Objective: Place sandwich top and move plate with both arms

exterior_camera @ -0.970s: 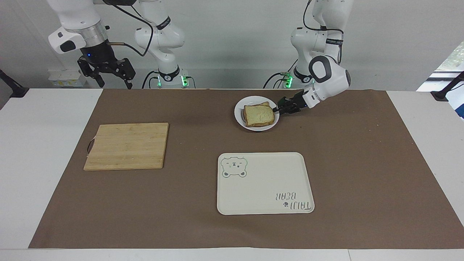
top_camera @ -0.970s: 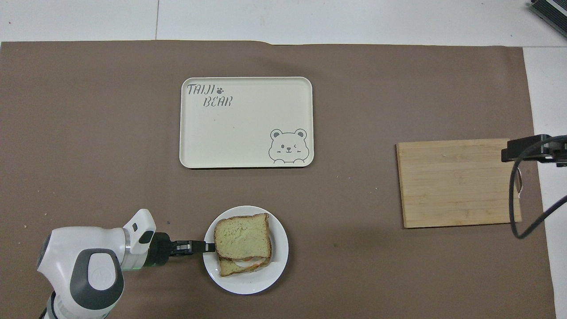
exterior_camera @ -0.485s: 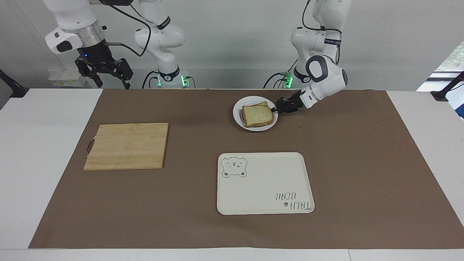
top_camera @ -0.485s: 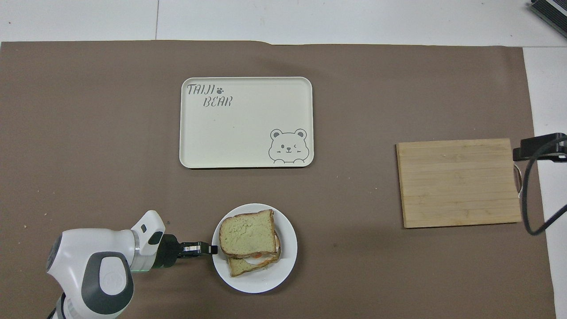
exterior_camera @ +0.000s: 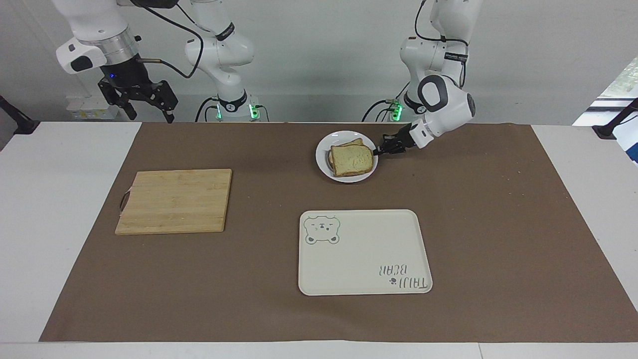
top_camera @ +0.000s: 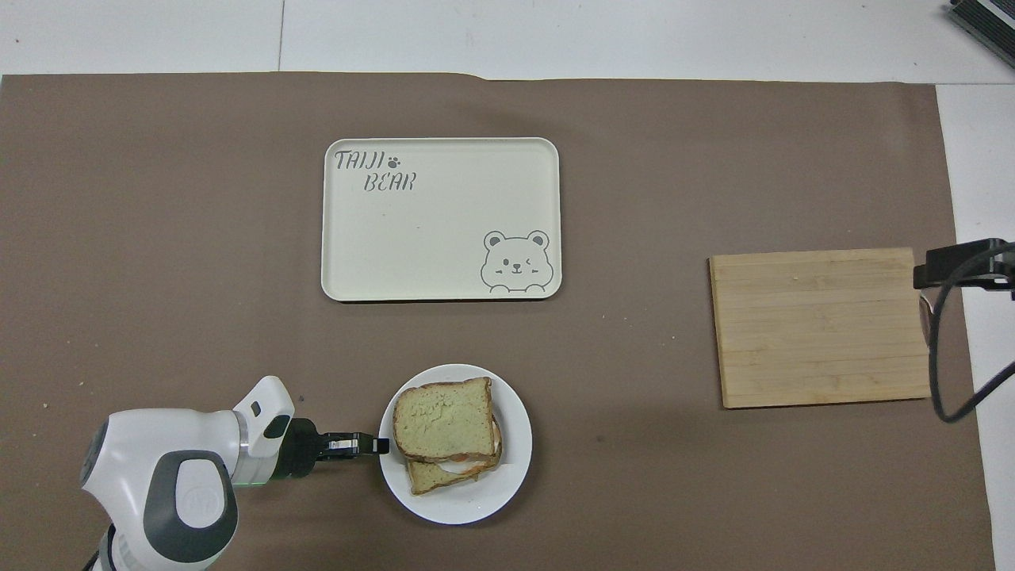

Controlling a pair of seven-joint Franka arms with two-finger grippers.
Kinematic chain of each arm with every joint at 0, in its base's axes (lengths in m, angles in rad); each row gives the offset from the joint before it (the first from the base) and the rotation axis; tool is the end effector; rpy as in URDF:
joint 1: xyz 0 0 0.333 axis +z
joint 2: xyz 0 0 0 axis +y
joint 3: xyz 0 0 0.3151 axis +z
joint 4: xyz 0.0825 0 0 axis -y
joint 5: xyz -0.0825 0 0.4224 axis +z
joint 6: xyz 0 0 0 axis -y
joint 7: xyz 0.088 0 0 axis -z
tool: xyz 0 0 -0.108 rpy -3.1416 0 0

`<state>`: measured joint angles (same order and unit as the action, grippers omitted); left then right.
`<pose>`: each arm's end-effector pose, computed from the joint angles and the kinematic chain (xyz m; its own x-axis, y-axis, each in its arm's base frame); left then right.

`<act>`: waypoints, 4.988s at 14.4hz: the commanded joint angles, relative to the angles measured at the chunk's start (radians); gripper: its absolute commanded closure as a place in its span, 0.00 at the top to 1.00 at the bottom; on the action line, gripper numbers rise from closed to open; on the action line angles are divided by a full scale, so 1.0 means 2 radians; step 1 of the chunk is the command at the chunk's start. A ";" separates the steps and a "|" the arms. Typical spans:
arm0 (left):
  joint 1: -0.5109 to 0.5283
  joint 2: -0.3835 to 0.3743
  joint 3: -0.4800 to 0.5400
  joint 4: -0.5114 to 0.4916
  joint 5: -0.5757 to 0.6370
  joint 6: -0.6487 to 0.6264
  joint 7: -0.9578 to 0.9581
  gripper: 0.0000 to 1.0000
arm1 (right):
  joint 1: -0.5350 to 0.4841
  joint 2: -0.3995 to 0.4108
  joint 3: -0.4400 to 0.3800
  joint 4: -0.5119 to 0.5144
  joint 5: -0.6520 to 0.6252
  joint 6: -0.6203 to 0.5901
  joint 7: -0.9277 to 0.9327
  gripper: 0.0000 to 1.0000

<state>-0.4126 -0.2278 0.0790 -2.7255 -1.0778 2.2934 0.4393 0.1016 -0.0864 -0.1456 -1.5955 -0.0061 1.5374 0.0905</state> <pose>0.3730 -0.1529 0.2540 0.9880 -0.0023 -0.1544 0.1023 -0.7393 0.6656 0.5621 -0.0292 0.6564 0.9906 -0.1341 0.0267 -0.1339 -0.9910 -0.0089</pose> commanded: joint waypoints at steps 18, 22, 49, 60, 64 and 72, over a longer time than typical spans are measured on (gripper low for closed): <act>0.115 0.184 -0.022 0.339 -0.069 -0.029 0.027 0.00 | -0.006 -0.004 0.004 -0.001 -0.002 -0.003 -0.012 1.00; 0.119 0.232 -0.039 0.379 -0.069 0.001 0.027 0.00 | -0.006 -0.004 0.004 -0.001 -0.002 -0.003 -0.012 1.00; 0.113 0.240 0.073 0.506 0.277 -0.049 0.021 1.00 | -0.006 -0.004 0.004 -0.001 -0.002 -0.003 -0.012 1.00; 0.106 0.174 0.112 0.715 0.454 -0.395 -0.105 1.00 | -0.006 -0.004 0.004 -0.001 -0.002 -0.003 -0.012 1.00; 0.095 0.142 0.094 0.710 0.530 -0.442 -0.108 1.00 | -0.006 -0.004 0.004 -0.001 -0.002 -0.003 -0.012 1.00; 0.097 0.133 0.095 0.699 0.527 -0.449 -0.108 1.00 | -0.006 -0.004 0.004 -0.001 -0.002 -0.003 -0.012 1.00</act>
<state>-0.2077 0.0618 0.2634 -1.3018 -0.0467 1.3966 0.2378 0.0978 -0.0864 -0.1438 -1.5955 -0.0061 1.5374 0.0905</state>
